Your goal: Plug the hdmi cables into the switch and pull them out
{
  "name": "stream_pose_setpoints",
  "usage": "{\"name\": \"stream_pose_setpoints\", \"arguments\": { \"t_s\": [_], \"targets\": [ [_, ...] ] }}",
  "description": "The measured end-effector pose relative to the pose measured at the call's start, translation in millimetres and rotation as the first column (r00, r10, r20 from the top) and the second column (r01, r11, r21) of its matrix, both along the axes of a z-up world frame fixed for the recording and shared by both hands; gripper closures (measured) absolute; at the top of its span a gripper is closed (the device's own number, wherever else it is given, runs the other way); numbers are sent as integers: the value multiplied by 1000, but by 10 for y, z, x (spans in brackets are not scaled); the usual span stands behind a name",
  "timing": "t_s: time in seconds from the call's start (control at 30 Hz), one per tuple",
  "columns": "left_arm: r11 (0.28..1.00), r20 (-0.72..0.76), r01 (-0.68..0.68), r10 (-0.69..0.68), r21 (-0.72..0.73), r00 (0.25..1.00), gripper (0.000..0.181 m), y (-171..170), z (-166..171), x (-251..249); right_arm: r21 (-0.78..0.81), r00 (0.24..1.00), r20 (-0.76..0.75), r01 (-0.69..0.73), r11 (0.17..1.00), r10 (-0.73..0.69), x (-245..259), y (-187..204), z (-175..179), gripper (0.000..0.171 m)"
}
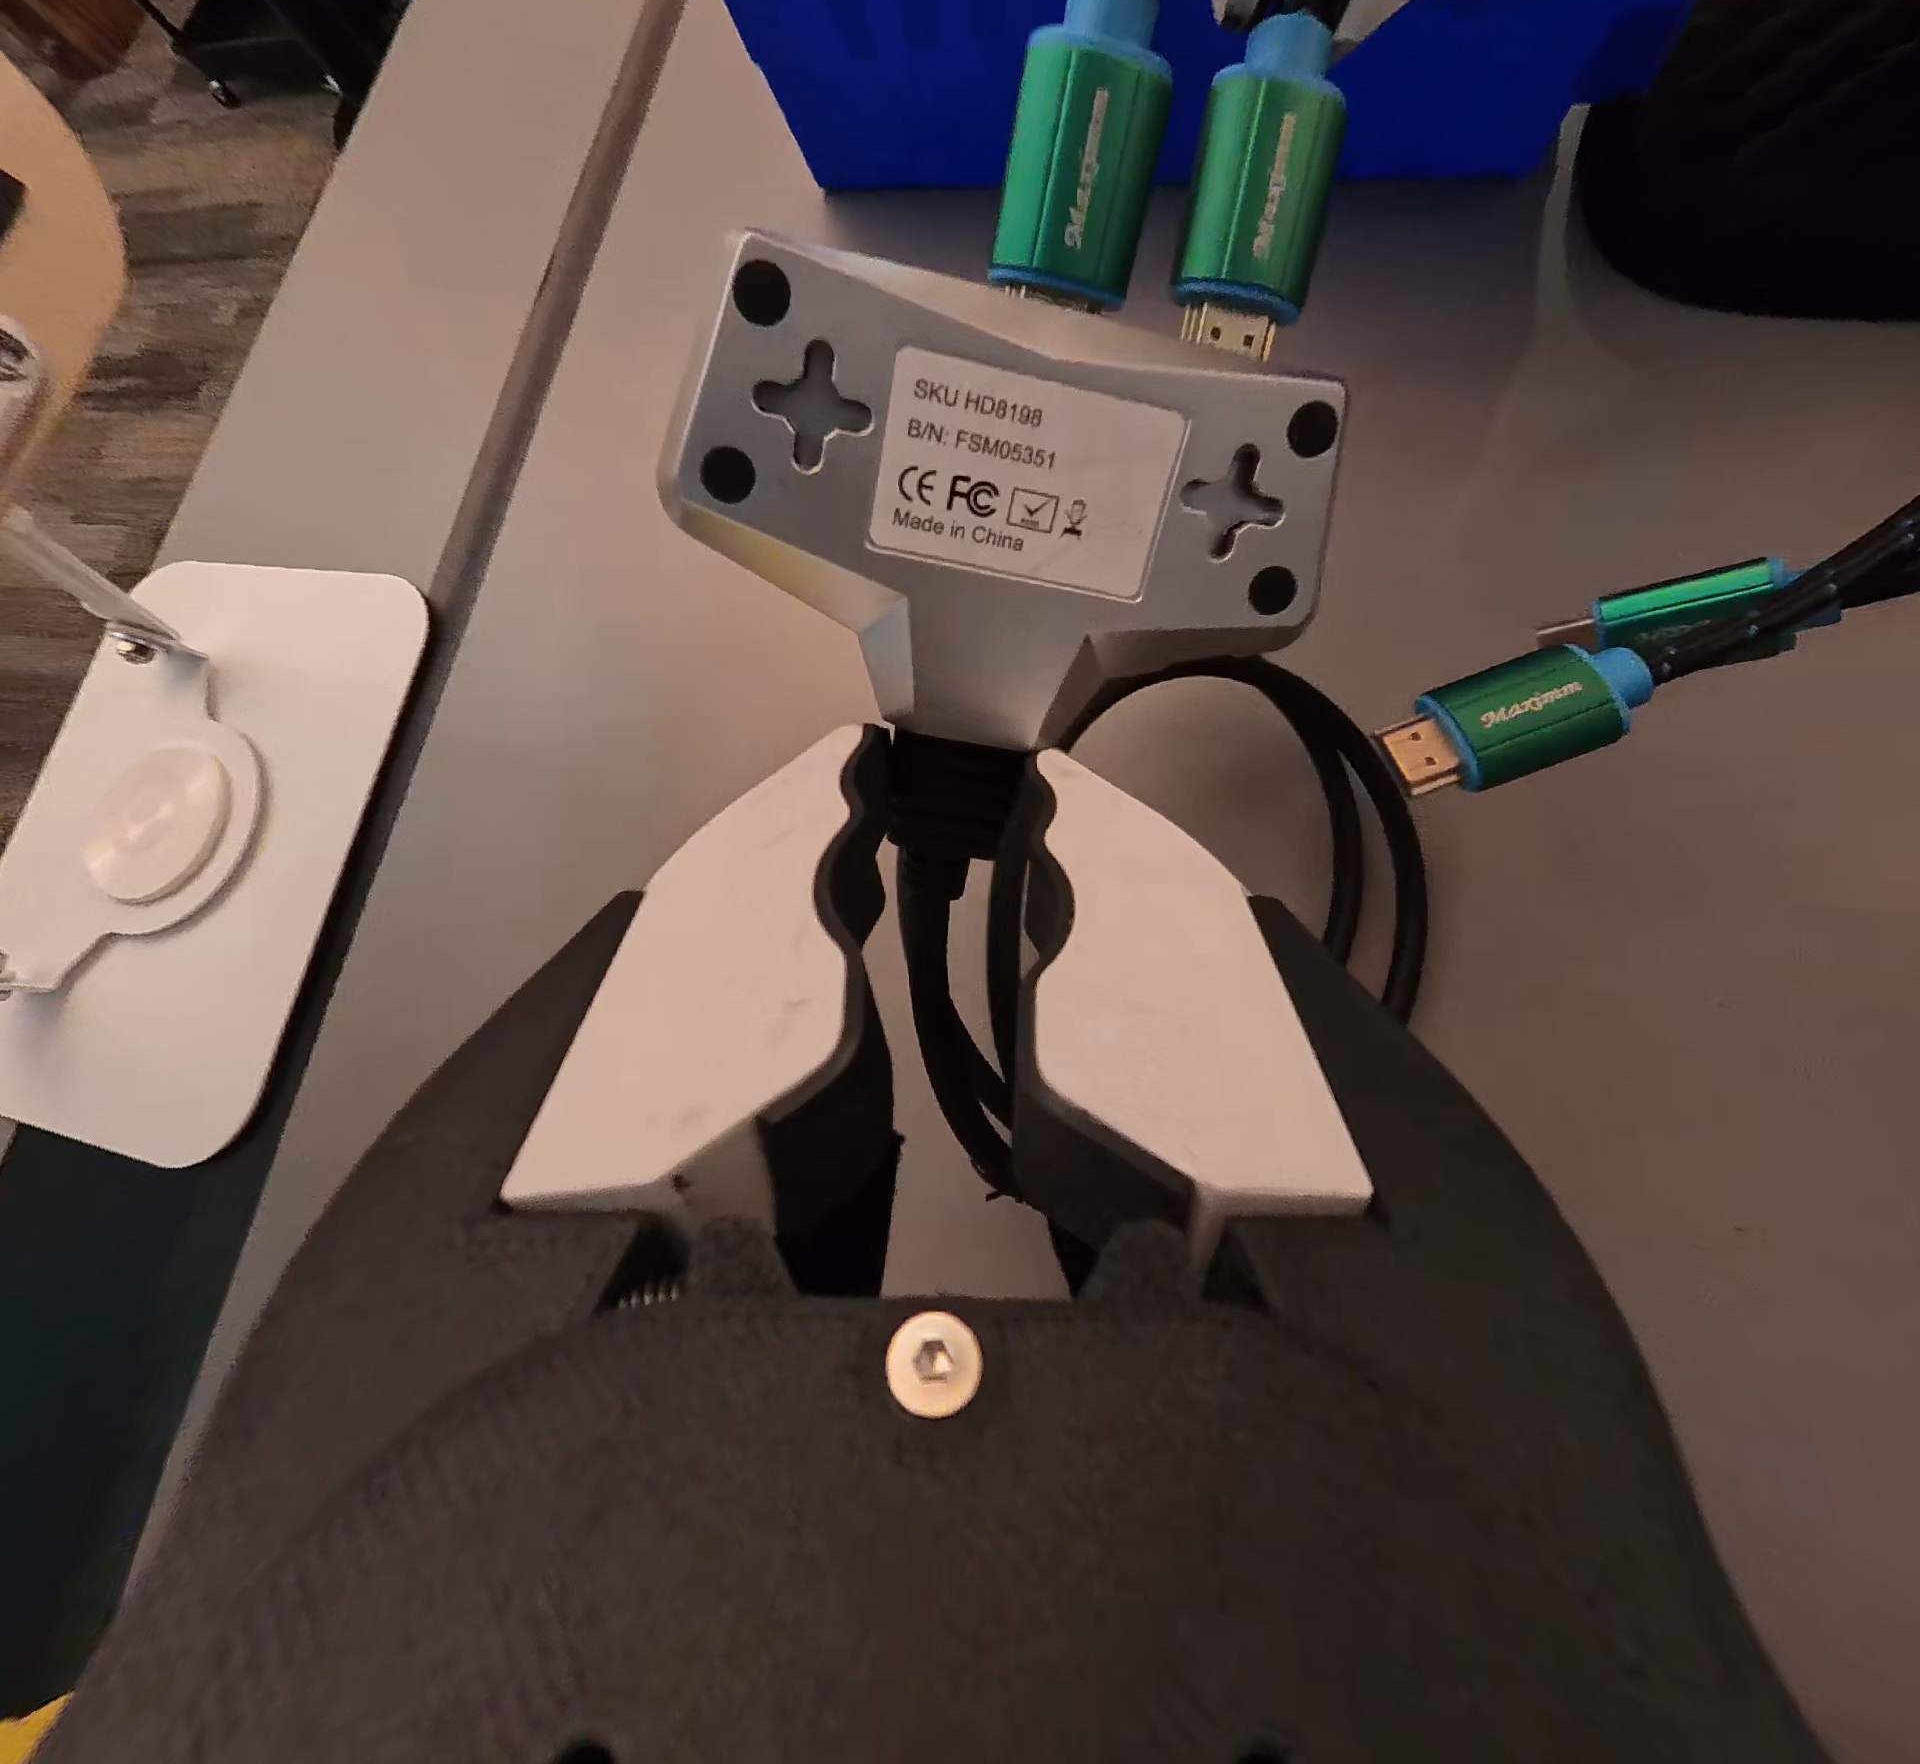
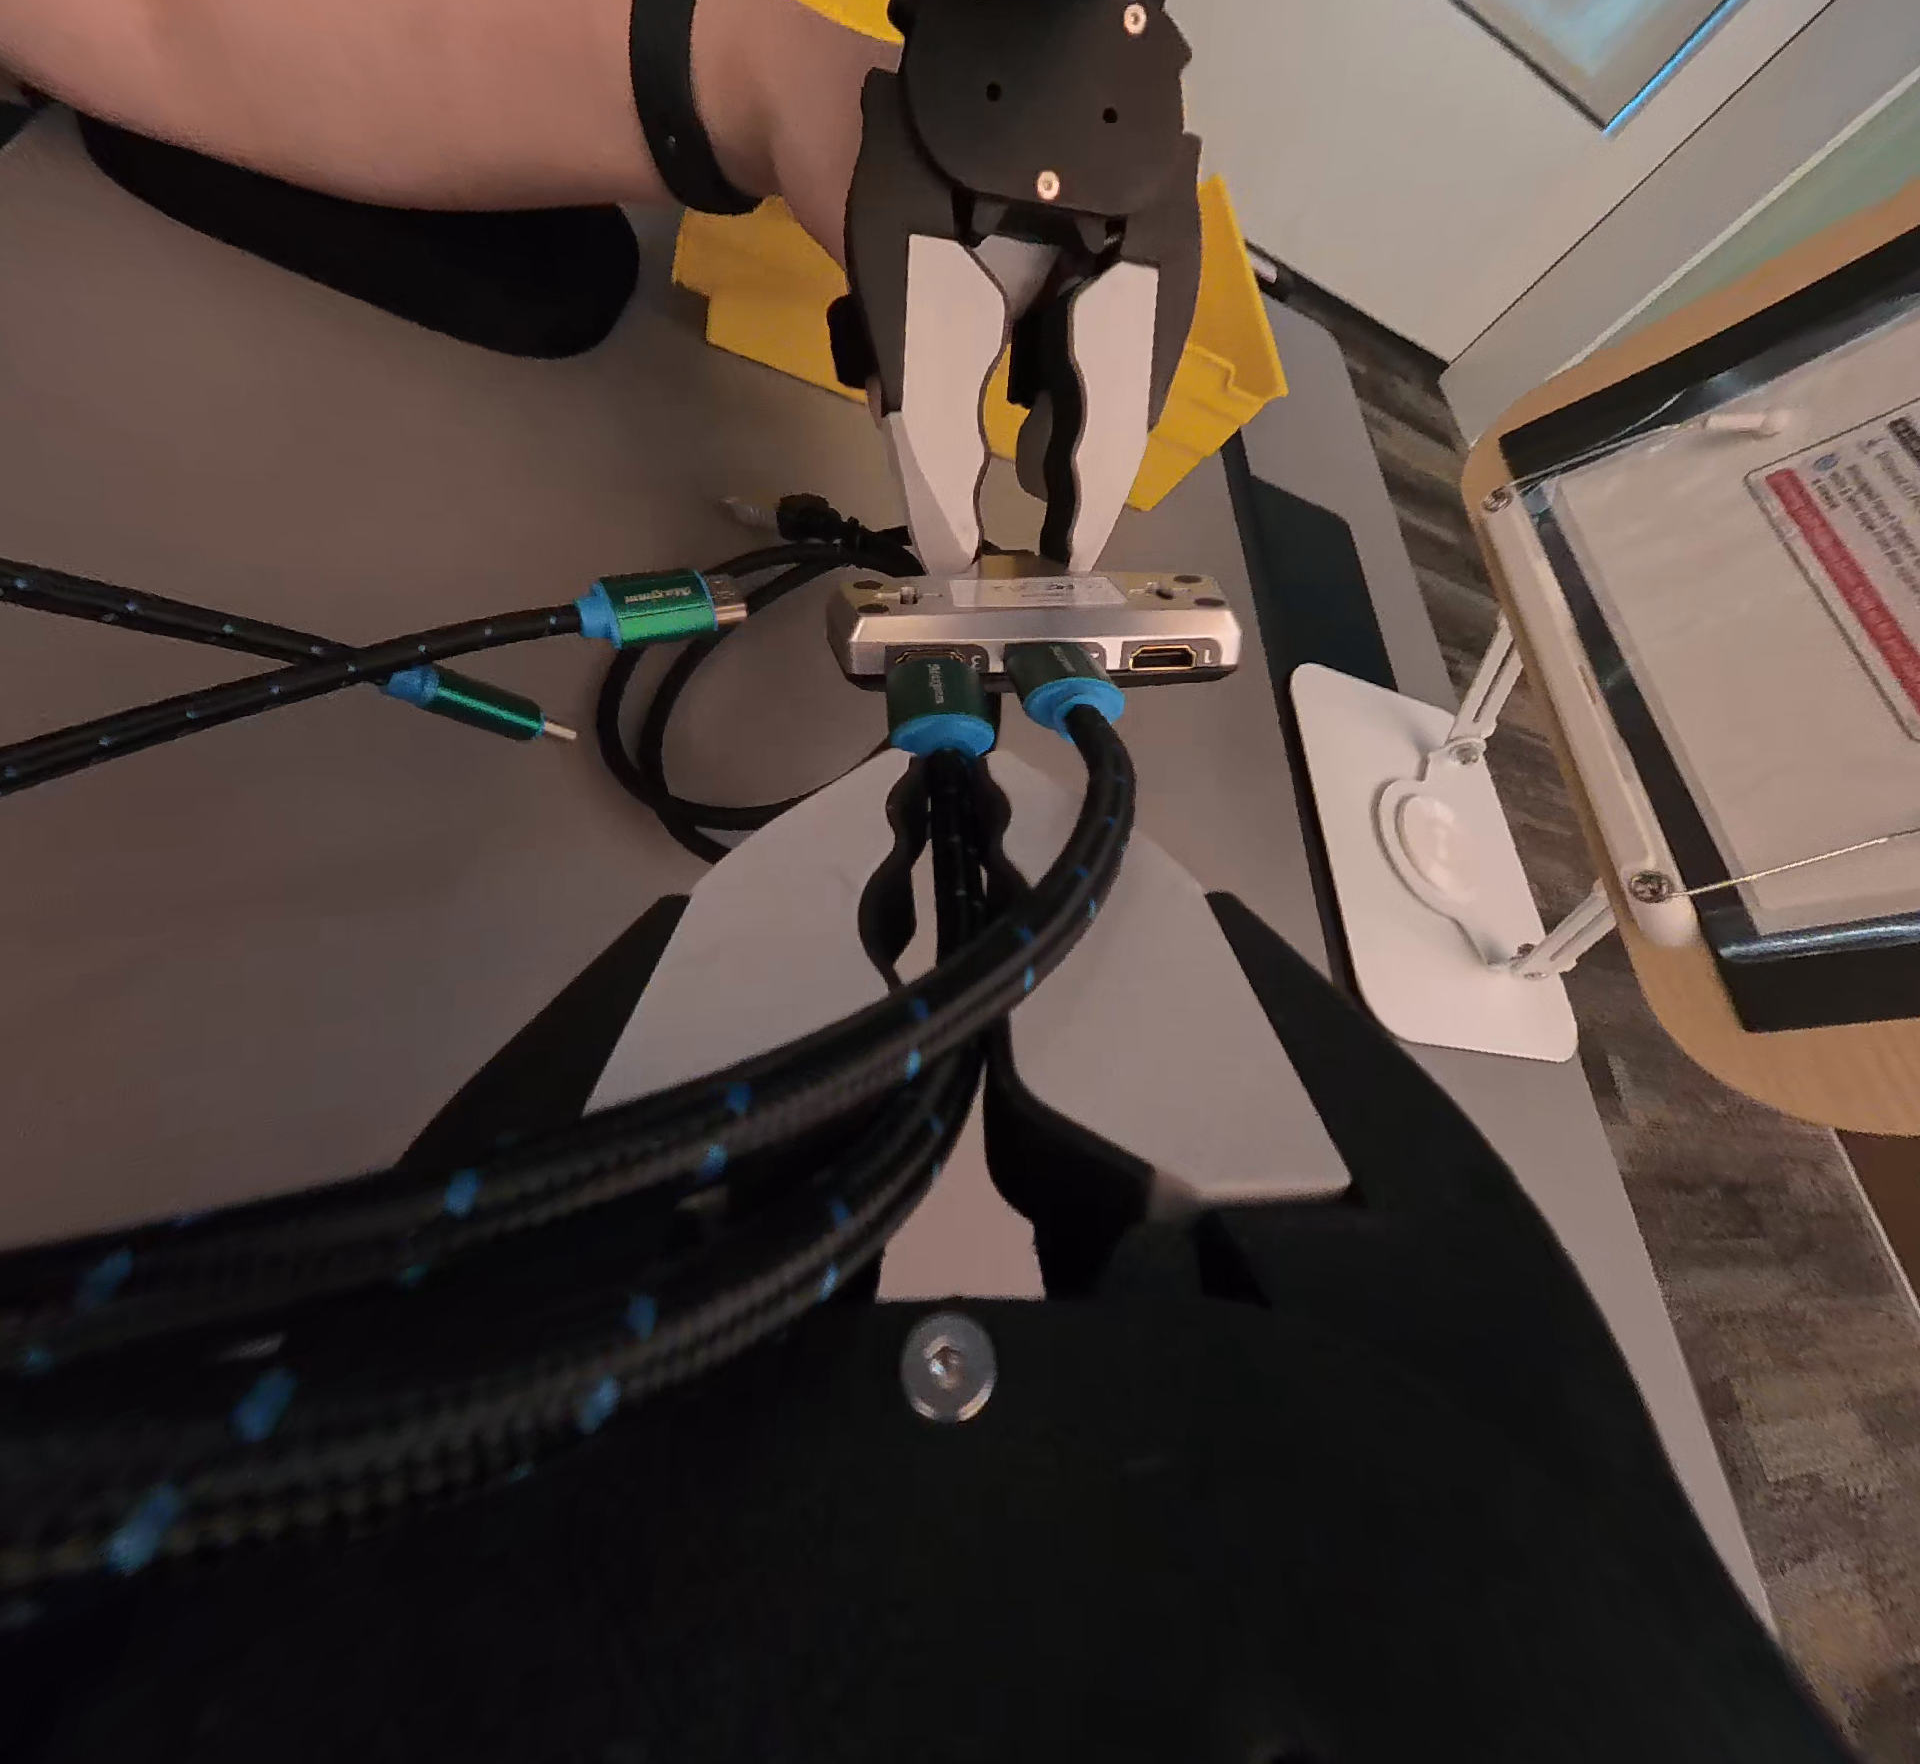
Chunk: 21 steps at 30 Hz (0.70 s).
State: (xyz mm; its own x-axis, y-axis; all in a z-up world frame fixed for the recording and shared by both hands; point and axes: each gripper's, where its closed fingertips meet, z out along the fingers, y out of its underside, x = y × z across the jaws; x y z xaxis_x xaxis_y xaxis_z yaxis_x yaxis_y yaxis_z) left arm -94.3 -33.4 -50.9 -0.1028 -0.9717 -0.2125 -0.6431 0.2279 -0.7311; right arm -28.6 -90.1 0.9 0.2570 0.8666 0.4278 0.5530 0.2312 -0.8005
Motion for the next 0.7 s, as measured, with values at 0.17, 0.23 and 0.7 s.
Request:
{"name": "stream_pose_setpoints", "arguments": {
  "t_s": [0.17,0.23,0.7],
  "targets": [
    [1000,32,0,-1,11,999,158,3,108,-26,26,999,-43,-11,1000,12,-18,-7,64,163],
    [1000,47,4,-5,8,999,158,-2,143,-34,32,998,-62,-17,999,19,-21,-14,85,163],
    [997,189,62,-51,-49,981,158,-113,465,-90,103,991,-119,-53,993,65,-119,-161,359,163]
  ]
}}
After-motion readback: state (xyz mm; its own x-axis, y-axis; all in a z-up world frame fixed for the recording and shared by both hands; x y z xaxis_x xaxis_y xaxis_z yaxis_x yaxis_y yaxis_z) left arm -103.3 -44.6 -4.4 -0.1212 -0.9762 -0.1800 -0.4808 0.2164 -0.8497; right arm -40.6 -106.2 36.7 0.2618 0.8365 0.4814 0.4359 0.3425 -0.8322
